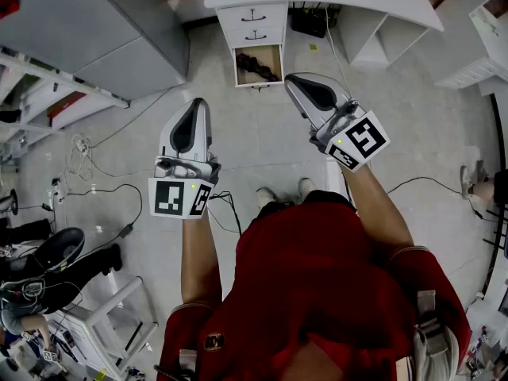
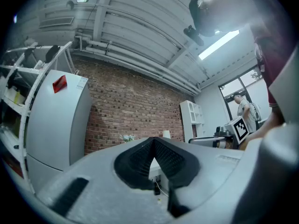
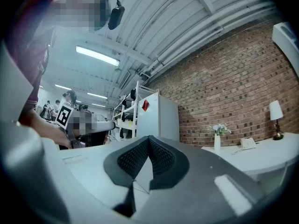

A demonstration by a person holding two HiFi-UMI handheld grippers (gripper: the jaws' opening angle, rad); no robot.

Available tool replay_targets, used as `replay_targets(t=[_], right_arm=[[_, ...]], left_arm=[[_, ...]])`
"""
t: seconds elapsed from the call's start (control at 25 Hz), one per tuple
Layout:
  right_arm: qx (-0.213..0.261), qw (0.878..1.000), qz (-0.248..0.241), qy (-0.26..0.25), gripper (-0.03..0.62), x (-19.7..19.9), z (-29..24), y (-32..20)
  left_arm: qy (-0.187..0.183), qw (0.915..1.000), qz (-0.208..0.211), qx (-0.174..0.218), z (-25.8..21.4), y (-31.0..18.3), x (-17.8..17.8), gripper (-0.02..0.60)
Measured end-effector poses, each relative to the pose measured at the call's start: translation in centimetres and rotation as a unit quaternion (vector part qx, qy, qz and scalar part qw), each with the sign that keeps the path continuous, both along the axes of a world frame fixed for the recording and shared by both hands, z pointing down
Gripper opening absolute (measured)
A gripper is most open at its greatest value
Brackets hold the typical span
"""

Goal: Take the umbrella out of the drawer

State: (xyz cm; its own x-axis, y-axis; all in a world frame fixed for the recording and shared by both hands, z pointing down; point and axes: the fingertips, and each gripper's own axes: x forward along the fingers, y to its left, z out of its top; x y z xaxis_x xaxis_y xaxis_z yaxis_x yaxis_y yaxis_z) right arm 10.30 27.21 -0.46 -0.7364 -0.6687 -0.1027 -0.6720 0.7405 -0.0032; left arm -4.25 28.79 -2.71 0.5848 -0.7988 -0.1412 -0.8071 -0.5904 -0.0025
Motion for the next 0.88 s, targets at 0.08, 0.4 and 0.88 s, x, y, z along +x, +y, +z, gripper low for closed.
replay_targets(t=[0.08,0.4,0.88], right_arm=[[0.001,1.000,0.000,0.000,0.011,-0.9,-0.1,-0.2],[-0.002,1.000,0.018,-0.015,0.012,-2.5,-0.3,-0.7],[-0.013,0.999,0.051,0.006,0.012,-2.2,1.2,-3.4]], left_arm=[[0.000,1.0000,0.001,0.001,-0.1,-0.3,-0.9,0.005],[0.000,0.9998,0.016,0.008,-0.1,-1.1,-3.5,0.005],[-0.005,0.9998,0.020,0.005,0.7,-4.6,-6.1,0.005]])
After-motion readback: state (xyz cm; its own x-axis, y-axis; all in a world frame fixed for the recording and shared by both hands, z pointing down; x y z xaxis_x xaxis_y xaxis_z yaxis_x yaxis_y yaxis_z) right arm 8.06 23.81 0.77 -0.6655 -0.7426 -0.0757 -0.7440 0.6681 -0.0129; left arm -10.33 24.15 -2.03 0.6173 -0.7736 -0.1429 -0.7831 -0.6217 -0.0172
